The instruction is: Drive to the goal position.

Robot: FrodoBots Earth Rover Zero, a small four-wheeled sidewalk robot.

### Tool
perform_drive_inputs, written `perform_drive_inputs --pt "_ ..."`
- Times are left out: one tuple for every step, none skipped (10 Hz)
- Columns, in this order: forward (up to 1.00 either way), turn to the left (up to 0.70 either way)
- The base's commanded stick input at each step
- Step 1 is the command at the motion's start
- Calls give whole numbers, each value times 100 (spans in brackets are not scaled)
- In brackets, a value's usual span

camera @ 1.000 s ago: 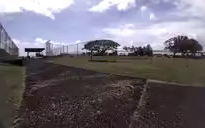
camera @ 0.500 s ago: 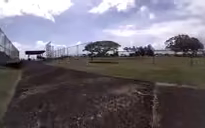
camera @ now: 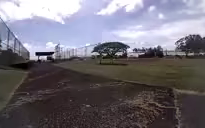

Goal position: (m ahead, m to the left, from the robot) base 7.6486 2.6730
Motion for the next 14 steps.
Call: perform_drive_inputs --pt "70 36" --pt "70 36" --pt "70 36" --pt "70 36" --pt "70 36" --pt "70 11" --pt "70 6" --pt "70 4" --pt "70 3" --pt "70 8" --pt "70 27" --pt "70 34" --pt "70 36" --pt "70 36"
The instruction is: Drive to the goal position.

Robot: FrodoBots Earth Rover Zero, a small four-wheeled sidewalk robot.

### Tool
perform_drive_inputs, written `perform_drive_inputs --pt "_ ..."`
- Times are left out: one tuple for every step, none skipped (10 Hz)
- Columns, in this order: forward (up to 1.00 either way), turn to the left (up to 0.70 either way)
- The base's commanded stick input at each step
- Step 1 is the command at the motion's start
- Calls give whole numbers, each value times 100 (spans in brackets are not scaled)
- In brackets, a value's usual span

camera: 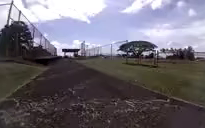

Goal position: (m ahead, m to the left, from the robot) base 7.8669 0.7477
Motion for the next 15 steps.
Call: perform_drive_inputs --pt "70 4" --pt "70 2" --pt "70 1" --pt "70 1" --pt "70 2" --pt "70 14" --pt "70 29" --pt "70 36" --pt "70 36" --pt "70 36" --pt "70 36" --pt "70 36" --pt "70 36" --pt "70 35" --pt "70 30"
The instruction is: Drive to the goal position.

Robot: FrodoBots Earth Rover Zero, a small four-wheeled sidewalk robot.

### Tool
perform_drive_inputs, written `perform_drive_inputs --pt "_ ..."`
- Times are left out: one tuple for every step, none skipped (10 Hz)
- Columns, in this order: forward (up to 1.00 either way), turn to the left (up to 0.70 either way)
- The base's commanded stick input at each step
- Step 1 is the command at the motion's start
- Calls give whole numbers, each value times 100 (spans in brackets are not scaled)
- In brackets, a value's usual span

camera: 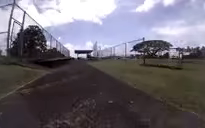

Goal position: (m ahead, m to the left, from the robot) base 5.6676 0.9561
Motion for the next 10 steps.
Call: perform_drive_inputs --pt "70 8" --pt "70 4" --pt "70 4" --pt "70 4" --pt "70 3" --pt "70 3" --pt "70 3" --pt "70 3" --pt "70 4" --pt "70 3"
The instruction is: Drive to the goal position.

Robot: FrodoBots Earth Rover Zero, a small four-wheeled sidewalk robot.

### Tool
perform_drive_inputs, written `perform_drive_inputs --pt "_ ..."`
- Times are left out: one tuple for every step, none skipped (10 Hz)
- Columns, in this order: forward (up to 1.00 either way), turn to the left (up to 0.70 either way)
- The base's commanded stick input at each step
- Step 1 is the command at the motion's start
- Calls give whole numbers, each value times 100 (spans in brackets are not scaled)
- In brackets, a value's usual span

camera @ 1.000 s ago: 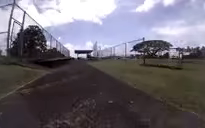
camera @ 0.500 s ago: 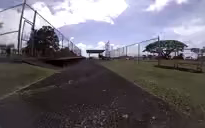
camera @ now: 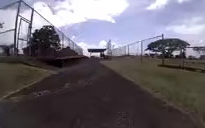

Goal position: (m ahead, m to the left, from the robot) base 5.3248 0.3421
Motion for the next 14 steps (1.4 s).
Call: perform_drive_inputs --pt "70 4" --pt "70 19" --pt "70 31" --pt "70 36" --pt "70 36" --pt "70 36" --pt "70 36" --pt "70 23" --pt "70 3" --pt "70 1" --pt "70 1" --pt "70 1" --pt "70 1" --pt "70 1"
